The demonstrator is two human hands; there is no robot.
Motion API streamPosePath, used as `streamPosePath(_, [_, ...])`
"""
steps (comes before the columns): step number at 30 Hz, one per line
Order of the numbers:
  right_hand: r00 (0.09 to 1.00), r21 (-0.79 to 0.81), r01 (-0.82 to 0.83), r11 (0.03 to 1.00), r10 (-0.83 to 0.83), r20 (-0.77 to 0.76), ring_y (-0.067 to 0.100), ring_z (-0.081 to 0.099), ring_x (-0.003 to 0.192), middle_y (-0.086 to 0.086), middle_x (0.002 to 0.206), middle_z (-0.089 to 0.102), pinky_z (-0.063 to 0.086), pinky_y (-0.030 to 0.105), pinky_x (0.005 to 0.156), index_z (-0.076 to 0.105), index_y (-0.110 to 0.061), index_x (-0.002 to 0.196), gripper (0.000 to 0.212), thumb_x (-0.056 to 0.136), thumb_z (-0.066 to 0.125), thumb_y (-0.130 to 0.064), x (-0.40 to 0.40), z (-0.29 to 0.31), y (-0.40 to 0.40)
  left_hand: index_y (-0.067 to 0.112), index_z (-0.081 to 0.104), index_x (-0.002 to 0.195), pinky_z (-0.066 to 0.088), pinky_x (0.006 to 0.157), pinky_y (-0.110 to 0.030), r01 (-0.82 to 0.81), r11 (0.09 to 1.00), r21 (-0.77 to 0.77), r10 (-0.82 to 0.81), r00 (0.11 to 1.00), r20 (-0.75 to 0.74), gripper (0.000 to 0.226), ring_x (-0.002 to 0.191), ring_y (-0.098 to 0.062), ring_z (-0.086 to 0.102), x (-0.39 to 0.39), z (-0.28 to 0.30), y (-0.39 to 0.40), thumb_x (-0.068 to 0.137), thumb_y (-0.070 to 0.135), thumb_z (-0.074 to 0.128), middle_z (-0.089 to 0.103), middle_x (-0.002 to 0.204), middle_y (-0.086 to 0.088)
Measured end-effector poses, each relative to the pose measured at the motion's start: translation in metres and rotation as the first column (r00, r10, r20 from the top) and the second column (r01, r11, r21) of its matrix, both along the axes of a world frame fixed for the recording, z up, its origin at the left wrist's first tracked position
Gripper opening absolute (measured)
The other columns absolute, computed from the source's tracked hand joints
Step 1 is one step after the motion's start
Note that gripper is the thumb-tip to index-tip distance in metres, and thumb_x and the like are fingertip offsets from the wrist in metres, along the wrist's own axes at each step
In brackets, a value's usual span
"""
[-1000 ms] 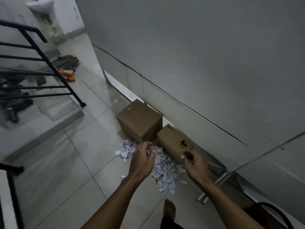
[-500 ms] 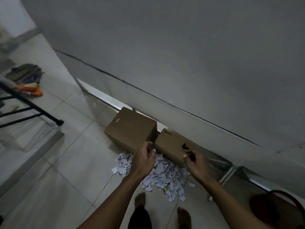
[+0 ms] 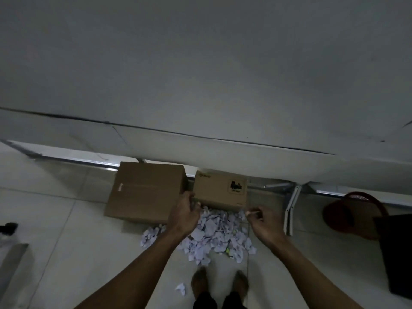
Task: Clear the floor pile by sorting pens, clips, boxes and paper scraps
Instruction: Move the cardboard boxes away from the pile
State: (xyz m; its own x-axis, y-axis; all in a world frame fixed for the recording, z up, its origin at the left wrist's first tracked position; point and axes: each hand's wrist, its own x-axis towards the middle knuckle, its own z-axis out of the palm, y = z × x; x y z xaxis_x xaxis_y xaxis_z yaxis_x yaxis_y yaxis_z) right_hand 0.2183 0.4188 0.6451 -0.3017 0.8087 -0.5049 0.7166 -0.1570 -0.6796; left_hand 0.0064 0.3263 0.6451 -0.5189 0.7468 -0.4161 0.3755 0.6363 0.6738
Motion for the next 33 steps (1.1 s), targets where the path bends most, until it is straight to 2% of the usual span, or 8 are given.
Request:
streamPosePath(4, [0.998,-0.044,0.006,0.999,-0.004,0.056,-0.002,0.052,0.073,-0.011,0.082,0.058,0.037,0.011,0.057,0.062,-0.019,0.107,0.014,0.095,0.058,-0.026,-0.011,-0.036,0.006,0.009,0.053,0.128,0.037,0.079,-0.022,0.022,1.000,-0.018,-0.022,1.000,-0.018,0.035,0.095,-0.014,0.051,-0.021,-0.038,0.015,0.094,0.017,0.056,0.060,0.117,-0.008])
streamPosePath(12, [0.993,-0.096,0.025,0.995,-0.013,0.121,-0.003,0.050,0.071,-0.010,0.081,0.055,0.038,0.013,0.059,0.058,-0.014,0.117,0.024,0.095,0.056,-0.024,-0.025,-0.161,0.040,0.005,0.050,0.126,0.035,0.076,-0.025,0.041,0.996,-0.080,-0.042,0.999,-0.013,0.033,0.105,-0.027,0.055,-0.044,-0.163,0.045,0.095,0.014,0.053,0.058,0.119,-0.011])
streamPosePath(17, [0.988,-0.054,0.076,0.996,-0.068,0.136,0.023,0.062,0.095,0.011,0.113,0.062,0.048,0.027,0.075,0.054,-0.013,0.125,0.037,0.093,0.061,-0.029,-0.027,-0.267,0.069,0.006,0.047,0.129,0.043,0.089,-0.033,0.019,0.997,-0.075,-0.021,0.999,-0.029,0.039,0.112,-0.030,0.053,-0.053,-0.265,0.068,0.093,0.019,0.057,0.054,0.120,-0.011])
streamPosePath(21, [0.973,0.043,0.203,0.978,-0.206,0.102,0.026,0.057,0.105,0.015,0.130,0.053,0.046,0.023,0.077,0.049,-0.008,0.133,0.051,0.089,0.067,-0.028,-0.035,-0.357,0.101,0.007,0.043,0.131,0.047,0.090,-0.038,-0.013,0.999,-0.051,0.013,1.000,0.004,0.043,0.111,-0.029,0.055,-0.066,-0.352,0.097,0.092,0.020,0.058,0.054,0.118,-0.006])
streamPosePath(25, [0.941,-0.001,0.332,0.943,-0.331,0.074,0.032,0.056,0.114,0.012,0.132,0.052,0.056,0.038,0.079,0.040,-0.014,0.140,0.078,0.077,0.076,-0.043,-0.040,-0.430,0.127,0.004,0.038,0.137,0.044,0.090,-0.036,-0.158,0.987,-0.029,0.160,0.982,0.099,0.059,0.119,-0.032,0.051,-0.076,-0.419,0.122,0.088,0.021,0.067,0.051,0.132,-0.014])
streamPosePath(28, [0.935,-0.120,0.354,0.928,-0.355,0.011,0.028,0.062,0.106,0.006,0.124,0.062,0.058,0.043,0.081,0.051,-0.019,0.131,0.068,0.074,0.076,-0.046,-0.041,-0.477,0.140,0.006,0.042,0.139,0.044,0.081,-0.031,-0.331,0.941,-0.076,0.339,0.904,0.260,0.070,0.118,-0.031,0.054,-0.075,-0.462,0.134,0.081,0.022,0.077,0.051,0.133,-0.010])
streamPosePath(30, [0.925,-0.164,0.369,0.915,-0.379,-0.036,0.025,0.063,0.103,0.003,0.120,0.064,0.058,0.039,0.079,0.056,-0.021,0.126,0.059,0.075,0.077,-0.042,-0.039,-0.490,0.141,0.008,0.042,0.140,0.048,0.086,-0.035,-0.358,0.929,-0.091,0.369,0.892,0.262,0.078,0.118,-0.030,0.054,-0.075,-0.478,0.135,0.074,0.026,0.081,0.051,0.135,-0.009])
streamPosePath(33, [0.906,-0.210,0.403,0.891,-0.421,-0.047,0.025,0.061,0.106,0.002,0.122,0.063,0.056,0.044,0.088,0.056,-0.022,0.128,0.064,0.072,0.075,-0.047,-0.032,-0.491,0.139,0.008,0.041,0.140,0.045,0.083,-0.033,-0.399,0.913,-0.086,0.407,0.878,0.252,0.067,0.118,-0.031,0.053,-0.069,-0.479,0.133,0.081,0.015,0.073,0.051,0.134,-0.011])
